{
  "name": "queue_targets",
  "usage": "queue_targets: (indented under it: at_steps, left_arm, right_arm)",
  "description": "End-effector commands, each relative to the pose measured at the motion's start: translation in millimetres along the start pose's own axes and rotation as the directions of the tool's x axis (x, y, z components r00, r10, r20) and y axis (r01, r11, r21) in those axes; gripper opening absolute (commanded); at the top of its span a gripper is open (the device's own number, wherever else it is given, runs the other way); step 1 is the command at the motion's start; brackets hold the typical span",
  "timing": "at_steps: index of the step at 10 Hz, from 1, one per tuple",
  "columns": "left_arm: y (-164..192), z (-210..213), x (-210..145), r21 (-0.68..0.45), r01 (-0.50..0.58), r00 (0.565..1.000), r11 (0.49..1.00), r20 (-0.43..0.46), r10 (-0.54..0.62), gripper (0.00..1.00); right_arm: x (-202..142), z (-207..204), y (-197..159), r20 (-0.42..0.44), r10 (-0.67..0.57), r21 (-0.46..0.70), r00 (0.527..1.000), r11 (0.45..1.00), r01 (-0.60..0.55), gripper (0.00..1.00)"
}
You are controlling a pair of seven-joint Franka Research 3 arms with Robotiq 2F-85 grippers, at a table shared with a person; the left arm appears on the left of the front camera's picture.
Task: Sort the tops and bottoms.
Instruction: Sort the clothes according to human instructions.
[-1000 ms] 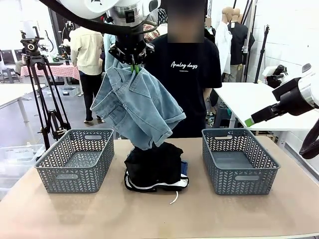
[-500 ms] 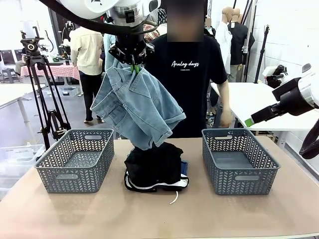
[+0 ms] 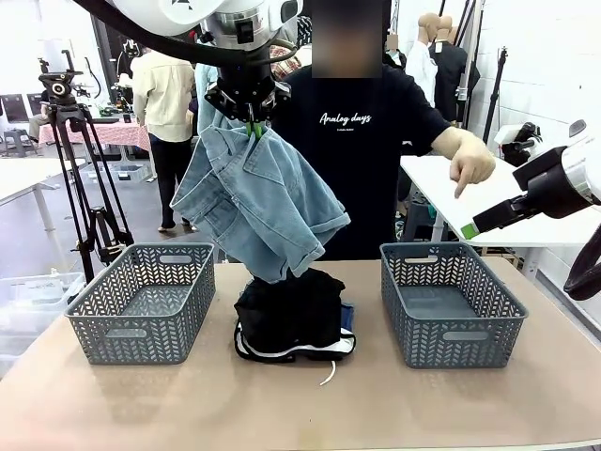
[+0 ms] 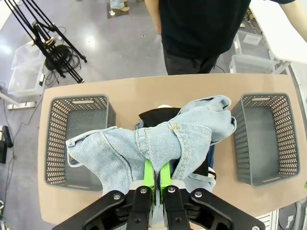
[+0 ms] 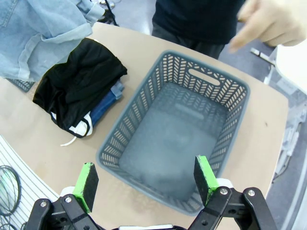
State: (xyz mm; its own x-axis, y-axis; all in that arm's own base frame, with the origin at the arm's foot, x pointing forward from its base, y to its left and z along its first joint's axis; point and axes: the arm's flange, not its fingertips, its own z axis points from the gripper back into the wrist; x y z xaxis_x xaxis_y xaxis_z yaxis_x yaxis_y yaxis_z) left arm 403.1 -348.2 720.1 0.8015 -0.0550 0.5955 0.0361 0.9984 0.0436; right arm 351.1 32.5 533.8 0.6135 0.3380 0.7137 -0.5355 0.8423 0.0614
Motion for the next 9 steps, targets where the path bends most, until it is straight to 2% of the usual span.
queue_targets:
  at_steps: [1,9]
  left_arm:
    - [3.8,5.0,0.8,-0.007,-0.007,1.0,1.0,0.005,0.007,0.0]
    - [3.8,5.0,0.8,-0.007,-0.007,1.0,1.0,0.005,0.007,0.0]
  right_arm:
    - [-0.1,-1.8,-1.2,0.006,-0.007,0.016,1.0,1.0,0.007,1.0]
    - [-0.1,-1.8,-1.2,0.006,-0.007,0.016,1.0,1.0,0.007,1.0]
